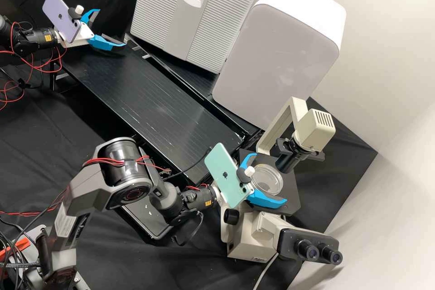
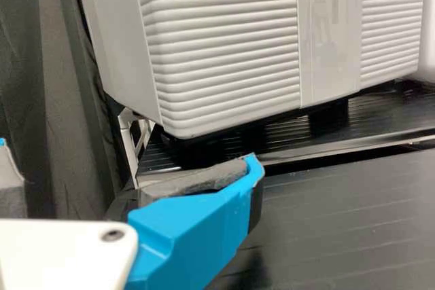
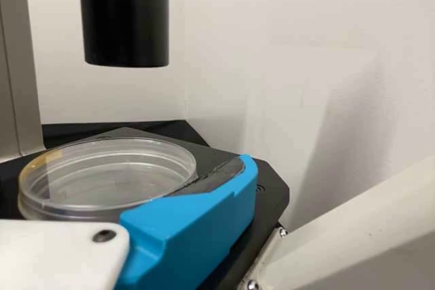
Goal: Place the petri dish on the microscope
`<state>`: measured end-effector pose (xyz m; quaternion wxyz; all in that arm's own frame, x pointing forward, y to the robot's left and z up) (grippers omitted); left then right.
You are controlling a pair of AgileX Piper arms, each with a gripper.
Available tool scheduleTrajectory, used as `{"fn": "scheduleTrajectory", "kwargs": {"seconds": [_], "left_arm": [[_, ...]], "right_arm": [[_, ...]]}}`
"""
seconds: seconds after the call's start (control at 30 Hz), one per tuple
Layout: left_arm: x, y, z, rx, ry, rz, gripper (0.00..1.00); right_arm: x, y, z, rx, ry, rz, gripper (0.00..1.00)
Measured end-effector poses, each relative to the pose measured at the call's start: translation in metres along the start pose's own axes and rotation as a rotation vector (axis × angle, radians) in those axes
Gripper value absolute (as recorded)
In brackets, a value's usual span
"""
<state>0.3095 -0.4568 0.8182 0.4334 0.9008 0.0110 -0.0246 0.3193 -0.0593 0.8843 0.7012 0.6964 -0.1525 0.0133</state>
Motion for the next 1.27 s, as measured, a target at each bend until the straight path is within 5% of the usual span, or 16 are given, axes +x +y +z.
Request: {"fn": "scheduleTrajectory", "kwargs": {"seconds": [0.3,0.83,1.1,1.27], "left_arm": [[0.000,0.000,0.000,0.000,0.000,0.000,1.00],[0.000,0.000,0.000,0.000,0.000,0.000,1.00],[0.000,0.000,0.000,0.000,0.000,0.000,1.00],[0.000,0.000,0.000,0.000,0.000,0.000,1.00]], "right_arm": [[-0.019,0.008,0.005,-0.014,-0.012,-0.004,1.00],[-0.076,0.018,0.004,0.077,0.049,-0.003,1.00],[-0.118,0.004,-0.017,0.079,0.050,0.046,1.00],[-0.133,-0.006,-0.023,0.109,0.076,0.001,1.00]]}}
